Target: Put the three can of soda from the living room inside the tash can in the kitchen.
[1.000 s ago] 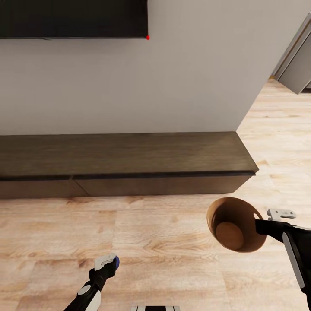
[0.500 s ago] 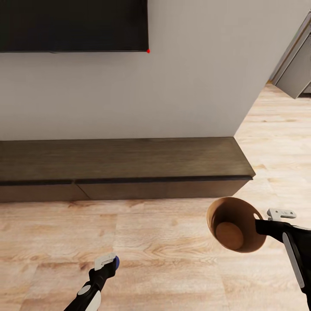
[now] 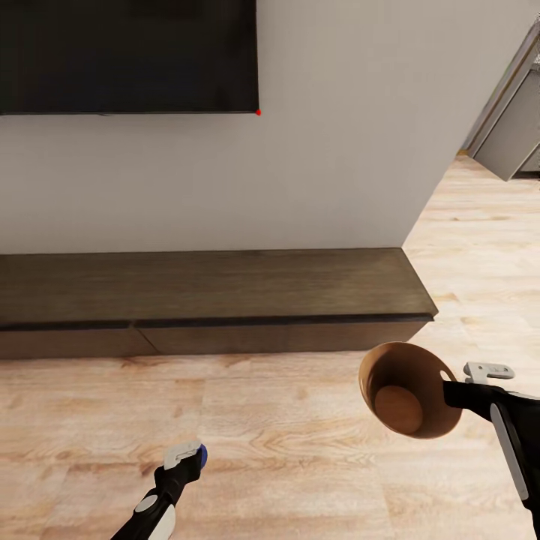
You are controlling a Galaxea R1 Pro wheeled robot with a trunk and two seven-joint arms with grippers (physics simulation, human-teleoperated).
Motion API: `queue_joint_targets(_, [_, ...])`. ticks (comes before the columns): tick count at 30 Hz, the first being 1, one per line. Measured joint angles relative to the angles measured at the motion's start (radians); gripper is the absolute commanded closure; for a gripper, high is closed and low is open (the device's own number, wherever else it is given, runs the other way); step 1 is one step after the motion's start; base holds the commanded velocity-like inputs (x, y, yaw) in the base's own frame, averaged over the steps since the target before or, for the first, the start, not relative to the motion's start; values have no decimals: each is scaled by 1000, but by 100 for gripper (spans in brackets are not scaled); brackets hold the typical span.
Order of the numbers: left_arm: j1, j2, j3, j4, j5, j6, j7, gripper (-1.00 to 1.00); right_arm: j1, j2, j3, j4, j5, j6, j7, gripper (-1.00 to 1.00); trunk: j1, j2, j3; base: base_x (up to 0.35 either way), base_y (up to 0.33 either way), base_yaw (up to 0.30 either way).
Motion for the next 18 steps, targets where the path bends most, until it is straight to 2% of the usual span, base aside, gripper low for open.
queue_joint_targets(18, [0,0,0,0,0,0,0,100,0,0,2,0,0,0,0,100,-69,126,86,0,0,0])
